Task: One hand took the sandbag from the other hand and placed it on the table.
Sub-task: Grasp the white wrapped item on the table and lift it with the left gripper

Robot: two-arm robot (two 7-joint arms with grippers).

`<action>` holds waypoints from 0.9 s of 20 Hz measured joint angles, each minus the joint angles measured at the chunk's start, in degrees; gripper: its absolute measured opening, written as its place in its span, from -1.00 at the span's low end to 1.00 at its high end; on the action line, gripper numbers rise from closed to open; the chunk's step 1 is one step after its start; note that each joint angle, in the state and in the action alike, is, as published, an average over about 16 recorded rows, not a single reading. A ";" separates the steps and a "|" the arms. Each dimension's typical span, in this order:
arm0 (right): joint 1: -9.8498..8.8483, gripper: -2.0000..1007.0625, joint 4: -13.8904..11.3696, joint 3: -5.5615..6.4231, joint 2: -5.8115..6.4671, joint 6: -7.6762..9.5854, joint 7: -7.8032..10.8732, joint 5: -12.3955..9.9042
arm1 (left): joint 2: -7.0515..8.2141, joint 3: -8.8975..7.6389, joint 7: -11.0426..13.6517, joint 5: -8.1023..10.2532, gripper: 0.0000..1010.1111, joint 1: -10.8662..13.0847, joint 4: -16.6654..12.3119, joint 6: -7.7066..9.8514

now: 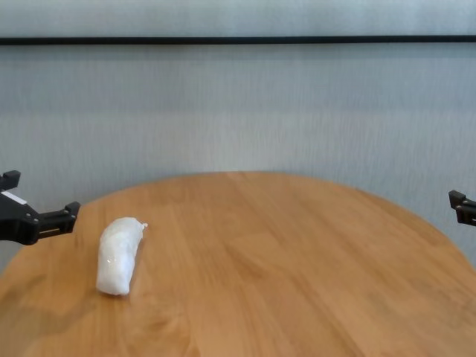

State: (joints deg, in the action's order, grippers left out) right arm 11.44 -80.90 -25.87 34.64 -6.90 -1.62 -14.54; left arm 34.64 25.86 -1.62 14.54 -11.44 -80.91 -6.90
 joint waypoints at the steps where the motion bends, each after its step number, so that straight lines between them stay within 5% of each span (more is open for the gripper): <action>1: 0.00 0.99 0.00 0.00 0.00 0.00 0.00 0.00 | 0.00 0.00 0.00 0.00 0.98 0.00 0.00 0.00; 18: 0.00 0.99 0.00 0.00 0.00 0.00 0.00 0.00 | 0.00 0.00 0.00 0.00 0.98 0.00 0.00 0.00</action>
State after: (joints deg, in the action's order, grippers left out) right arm 11.44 -80.89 -25.87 34.64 -6.90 -1.62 -14.54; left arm 34.64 25.86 -1.62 14.54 -11.44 -80.91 -6.90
